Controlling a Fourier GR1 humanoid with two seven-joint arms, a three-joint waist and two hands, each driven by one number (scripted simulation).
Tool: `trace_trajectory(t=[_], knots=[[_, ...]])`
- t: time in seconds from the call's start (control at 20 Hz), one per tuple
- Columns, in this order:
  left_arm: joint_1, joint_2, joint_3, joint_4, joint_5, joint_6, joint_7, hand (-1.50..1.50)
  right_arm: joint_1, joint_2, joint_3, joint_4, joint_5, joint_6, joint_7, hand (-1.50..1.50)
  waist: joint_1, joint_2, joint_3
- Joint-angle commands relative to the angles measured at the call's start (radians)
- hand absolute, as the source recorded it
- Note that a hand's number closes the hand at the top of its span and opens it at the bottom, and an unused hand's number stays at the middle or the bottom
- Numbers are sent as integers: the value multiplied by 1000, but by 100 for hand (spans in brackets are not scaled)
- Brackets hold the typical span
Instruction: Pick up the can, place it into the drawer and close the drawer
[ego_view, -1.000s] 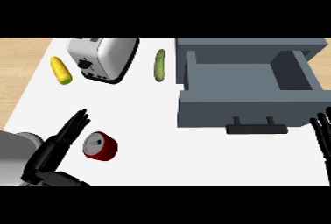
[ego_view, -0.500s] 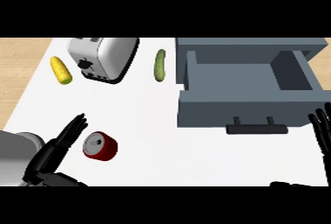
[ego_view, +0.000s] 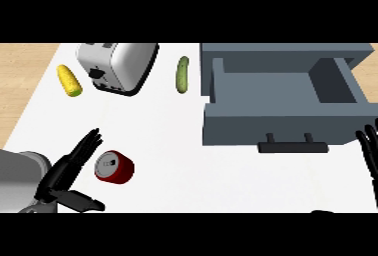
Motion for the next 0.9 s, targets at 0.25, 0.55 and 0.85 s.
trace_trajectory(t=[0.25,0.55,0.85], knots=[[-40,-5,-7,67,-13,24,-40,-150,-9,7,0,-71,-21,-7,75,-150,1,0,0],[-104,-12,-15,124,-16,30,-19,-150,35,15,-11,-105,-16,6,72,-150,0,-1,0],[-117,-65,-36,124,-3,53,8,-150,27,37,12,-57,27,2,28,-150,2,-1,0]])
